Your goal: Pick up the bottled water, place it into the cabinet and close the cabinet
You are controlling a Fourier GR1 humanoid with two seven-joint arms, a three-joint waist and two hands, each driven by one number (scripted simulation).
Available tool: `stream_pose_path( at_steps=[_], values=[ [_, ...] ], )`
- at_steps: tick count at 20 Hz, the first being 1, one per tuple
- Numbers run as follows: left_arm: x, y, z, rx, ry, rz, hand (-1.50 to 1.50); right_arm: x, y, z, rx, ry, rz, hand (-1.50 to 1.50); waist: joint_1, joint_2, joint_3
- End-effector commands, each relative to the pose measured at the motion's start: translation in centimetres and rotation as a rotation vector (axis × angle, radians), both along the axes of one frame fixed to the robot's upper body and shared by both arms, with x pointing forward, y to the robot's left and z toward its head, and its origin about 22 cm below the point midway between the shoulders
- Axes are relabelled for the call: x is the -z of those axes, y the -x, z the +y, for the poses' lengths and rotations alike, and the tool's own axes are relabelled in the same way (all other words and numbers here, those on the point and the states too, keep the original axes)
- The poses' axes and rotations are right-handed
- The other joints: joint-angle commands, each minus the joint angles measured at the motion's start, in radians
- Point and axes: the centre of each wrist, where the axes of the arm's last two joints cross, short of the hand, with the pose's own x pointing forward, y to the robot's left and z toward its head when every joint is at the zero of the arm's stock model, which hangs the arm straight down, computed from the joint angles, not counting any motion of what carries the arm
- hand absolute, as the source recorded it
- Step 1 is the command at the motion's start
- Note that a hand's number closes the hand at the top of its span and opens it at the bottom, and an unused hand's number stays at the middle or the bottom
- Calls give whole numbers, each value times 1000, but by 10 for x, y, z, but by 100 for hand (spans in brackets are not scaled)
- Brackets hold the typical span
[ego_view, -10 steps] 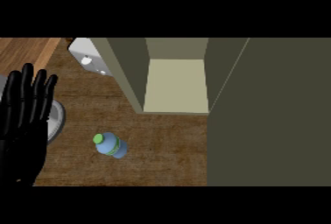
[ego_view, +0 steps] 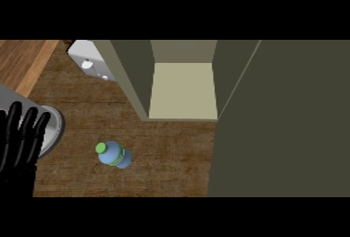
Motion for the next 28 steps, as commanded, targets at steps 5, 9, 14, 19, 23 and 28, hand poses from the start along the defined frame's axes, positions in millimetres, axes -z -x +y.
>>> stream_pose_path(
  at_steps=[5,9,14,19,23,28],
  values=[
    [-28,34,-2,33,94,90,-150,-23,31,20,-112,-14,37,-150,-8,2,-1],
    [-40,54,-6,7,92,106,-150,-37,55,16,-121,-1,46,-150,-11,1,-1],
    [-38,49,-6,5,92,149,-150,-42,40,40,-114,-25,37,-150,-9,3,-1],
    [-14,69,21,-3,23,203,-150,-38,46,37,-108,-29,43,-150,-3,0,-2],
    [-5,37,17,-22,-9,211,-150,-53,44,45,-98,-28,34,-150,-8,3,-2],
    [21,36,9,-37,-11,253,-150,-47,54,47,-113,-38,31,-150,-10,1,-2]
  ],
)
